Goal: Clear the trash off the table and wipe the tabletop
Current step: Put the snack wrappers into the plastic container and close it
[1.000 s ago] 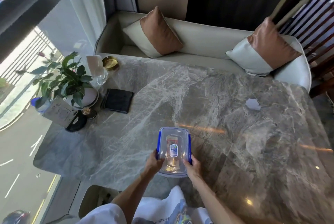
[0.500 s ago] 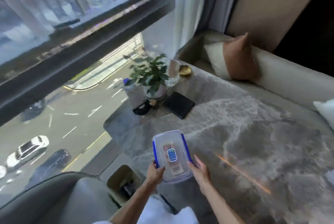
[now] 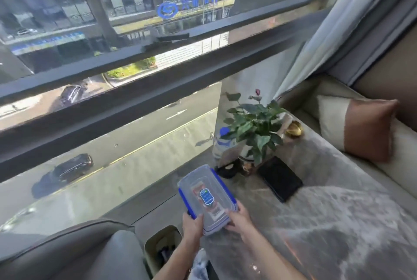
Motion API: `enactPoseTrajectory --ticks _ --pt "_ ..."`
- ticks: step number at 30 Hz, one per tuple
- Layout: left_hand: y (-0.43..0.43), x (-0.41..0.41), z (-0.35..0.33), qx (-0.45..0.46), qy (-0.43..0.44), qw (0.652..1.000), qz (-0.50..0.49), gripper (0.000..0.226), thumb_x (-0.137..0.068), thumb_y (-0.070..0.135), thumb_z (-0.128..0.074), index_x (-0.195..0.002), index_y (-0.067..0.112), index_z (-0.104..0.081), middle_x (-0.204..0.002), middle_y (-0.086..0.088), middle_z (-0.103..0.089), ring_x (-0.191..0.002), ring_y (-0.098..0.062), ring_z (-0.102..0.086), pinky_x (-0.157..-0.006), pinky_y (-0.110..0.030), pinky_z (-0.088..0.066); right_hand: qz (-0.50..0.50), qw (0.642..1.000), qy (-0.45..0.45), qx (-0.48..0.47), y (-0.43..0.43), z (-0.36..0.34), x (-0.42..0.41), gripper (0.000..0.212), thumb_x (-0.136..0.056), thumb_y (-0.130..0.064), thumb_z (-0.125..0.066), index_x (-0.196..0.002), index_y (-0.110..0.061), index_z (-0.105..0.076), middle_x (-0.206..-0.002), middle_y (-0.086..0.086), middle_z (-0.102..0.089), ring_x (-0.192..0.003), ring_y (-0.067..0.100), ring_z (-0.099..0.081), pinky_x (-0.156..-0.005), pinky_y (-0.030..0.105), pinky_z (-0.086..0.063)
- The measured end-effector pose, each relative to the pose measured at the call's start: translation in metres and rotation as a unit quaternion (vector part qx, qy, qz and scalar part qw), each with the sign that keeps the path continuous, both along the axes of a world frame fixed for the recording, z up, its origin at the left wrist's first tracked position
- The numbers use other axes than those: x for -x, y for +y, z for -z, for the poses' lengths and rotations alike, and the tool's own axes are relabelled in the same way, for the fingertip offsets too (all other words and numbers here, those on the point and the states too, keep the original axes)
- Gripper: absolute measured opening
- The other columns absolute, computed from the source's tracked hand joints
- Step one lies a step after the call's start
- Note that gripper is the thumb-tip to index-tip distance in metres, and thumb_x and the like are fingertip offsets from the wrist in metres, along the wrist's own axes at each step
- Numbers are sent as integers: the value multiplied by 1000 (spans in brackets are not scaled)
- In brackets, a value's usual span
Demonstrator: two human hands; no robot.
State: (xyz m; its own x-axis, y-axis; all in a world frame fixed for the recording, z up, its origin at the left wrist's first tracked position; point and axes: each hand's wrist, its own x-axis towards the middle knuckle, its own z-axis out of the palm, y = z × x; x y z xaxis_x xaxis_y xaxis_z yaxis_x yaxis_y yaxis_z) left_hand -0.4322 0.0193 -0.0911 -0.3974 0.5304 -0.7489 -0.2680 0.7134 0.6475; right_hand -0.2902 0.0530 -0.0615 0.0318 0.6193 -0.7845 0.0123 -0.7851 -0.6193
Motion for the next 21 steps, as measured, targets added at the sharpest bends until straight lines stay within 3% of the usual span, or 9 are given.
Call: enactPoseTrajectory --ticks 4,8,11,17,21 --pt "24 9 10 -7 -1 1000 -14 38 -79 12 -72 -108 2 -50 -101 -14 -65 -84 -21 -65 -63 -28 -53 -15 1000 -11 20 33 2 17 34 -92 -7 -56 -116 -28 -46 -102 1 -61 -96 24 -61 -87 47 -54" --pt "32 11 14 8 -23 1000 -9 40 -81 14 -70 -110 5 -43 -105 -12 -60 -95 -25 -62 -85 -44 -56 -21 999 -38 31 48 7 24 46 -93 -4 -51 -133 -24 -43 -108 3 -57 -96 24 -58 -67 36 -54" --pt "36 10 11 11 -15 1000 -10 35 -84 7 -64 -107 7 -37 -103 -9 -53 -94 -24 -56 -84 -39 -51 -22 998 -47 42 51 13 23 47 -95 -2 -48 -136 -23 -41 -111 4 -56 -98 24 -58 -63 32 -53" --pt "35 9 17 4 -35 999 -4 38 -85 12 -66 -106 11 -34 -103 -7 -53 -98 -23 -57 -91 -42 -52 -35 997 -48 48 54 24 19 50 -94 -6 -51 -139 -24 -39 -115 3 -56 -102 24 -59 -79 40 -56" --pt "36 5 13 17 -27 999 -11 40 -84 15 -64 -107 18 -32 -113 -11 -56 -99 -24 -60 -92 -47 -53 -18 998 -36 48 53 30 18 56 -93 -4 -53 -142 -25 -35 -125 7 -56 -104 25 -61 -69 36 -59"
